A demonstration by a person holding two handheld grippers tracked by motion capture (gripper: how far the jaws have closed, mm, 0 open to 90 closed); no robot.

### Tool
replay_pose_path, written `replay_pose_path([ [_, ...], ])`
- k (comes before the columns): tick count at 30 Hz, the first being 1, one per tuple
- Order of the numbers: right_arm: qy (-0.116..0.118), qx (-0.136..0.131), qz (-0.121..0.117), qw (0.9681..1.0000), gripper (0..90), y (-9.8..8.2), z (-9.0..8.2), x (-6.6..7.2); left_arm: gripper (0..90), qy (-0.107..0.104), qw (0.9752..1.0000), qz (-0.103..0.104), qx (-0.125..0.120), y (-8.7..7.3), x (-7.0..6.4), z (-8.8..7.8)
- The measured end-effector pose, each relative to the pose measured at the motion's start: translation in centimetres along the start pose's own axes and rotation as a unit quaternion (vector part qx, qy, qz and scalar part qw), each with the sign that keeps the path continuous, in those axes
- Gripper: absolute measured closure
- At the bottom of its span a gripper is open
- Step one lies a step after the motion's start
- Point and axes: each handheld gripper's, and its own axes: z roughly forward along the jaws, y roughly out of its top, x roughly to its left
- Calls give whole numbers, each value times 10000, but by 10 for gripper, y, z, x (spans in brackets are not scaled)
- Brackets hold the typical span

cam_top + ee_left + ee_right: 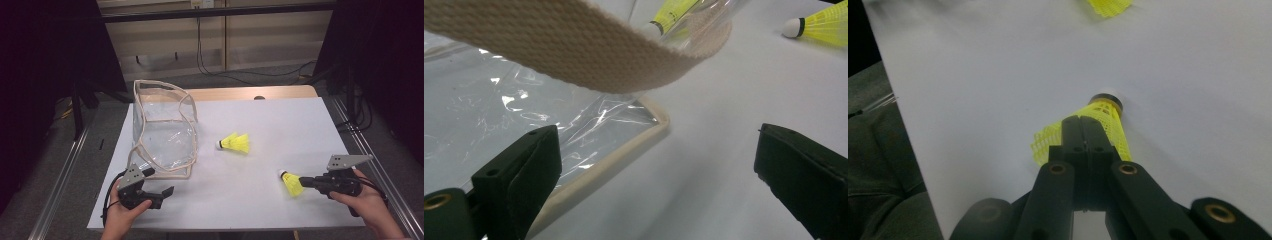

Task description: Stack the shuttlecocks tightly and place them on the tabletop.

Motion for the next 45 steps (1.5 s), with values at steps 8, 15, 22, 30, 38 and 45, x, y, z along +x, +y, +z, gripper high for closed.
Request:
replay_pose_path([
  [8,-304,-118,102,9994,900,8,7,-9,50,38,10000,5,-10,0,0,1],
  [15,-505,-127,142,9985,900,14,15,-16,50,54,10000,-8,25,-1,0,0],
  [22,-684,-130,194,9974,900,19,22,-24,50,59,10000,9,37,-1,1,0],
  [30,-761,-222,244,9966,900,25,28,-30,50,56,10000,10,40,-1,1,0],
  [38,-775,-283,300,9961,900,28,31,-34,50,40,10000,-35,1,-1,0,0],
  [45,-798,-332,260,9959,900,27,31,-33,50,31,9999,-86,-51,-2,-1,1],
])
